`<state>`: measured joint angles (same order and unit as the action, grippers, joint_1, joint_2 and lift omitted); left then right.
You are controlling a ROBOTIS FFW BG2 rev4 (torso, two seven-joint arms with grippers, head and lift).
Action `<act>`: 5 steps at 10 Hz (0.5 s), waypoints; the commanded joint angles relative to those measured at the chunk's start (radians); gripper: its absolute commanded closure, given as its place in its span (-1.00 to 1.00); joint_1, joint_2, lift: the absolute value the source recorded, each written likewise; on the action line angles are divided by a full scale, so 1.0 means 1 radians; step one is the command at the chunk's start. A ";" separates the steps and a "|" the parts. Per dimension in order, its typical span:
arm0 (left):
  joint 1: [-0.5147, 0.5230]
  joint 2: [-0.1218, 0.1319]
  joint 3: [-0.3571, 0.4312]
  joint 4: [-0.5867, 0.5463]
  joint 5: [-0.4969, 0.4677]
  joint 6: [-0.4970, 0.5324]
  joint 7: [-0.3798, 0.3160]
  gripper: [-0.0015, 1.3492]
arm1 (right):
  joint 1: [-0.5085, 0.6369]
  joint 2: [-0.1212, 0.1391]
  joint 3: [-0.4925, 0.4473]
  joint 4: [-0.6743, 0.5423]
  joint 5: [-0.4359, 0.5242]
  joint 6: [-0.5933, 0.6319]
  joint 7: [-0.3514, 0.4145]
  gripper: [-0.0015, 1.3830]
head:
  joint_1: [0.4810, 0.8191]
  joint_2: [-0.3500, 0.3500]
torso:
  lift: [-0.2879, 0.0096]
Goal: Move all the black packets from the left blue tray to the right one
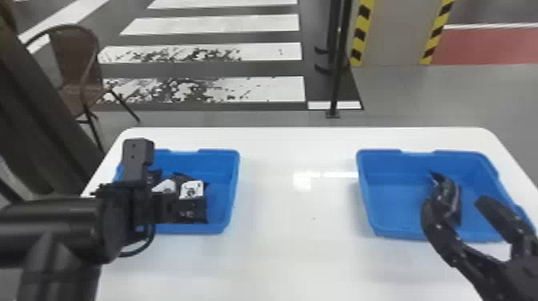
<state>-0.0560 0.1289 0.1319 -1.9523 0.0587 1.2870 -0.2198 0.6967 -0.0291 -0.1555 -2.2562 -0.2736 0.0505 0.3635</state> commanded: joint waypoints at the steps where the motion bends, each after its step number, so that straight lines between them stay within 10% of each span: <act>1: -0.030 0.000 -0.006 0.049 -0.005 0.009 0.000 -0.75 | 0.000 -0.002 0.000 0.004 -0.010 0.006 0.000 -0.69 | 0.27 0.23 | -0.01; 5: -0.091 0.001 -0.018 0.162 0.005 -0.001 -0.006 0.16 | 0.000 -0.002 0.002 0.009 -0.028 0.018 0.000 -0.68 | 0.27 0.21 | -0.01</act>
<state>-0.1459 0.1296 0.1143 -1.7929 0.0650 1.2896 -0.2267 0.6970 -0.0307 -0.1540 -2.2483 -0.2995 0.0663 0.3643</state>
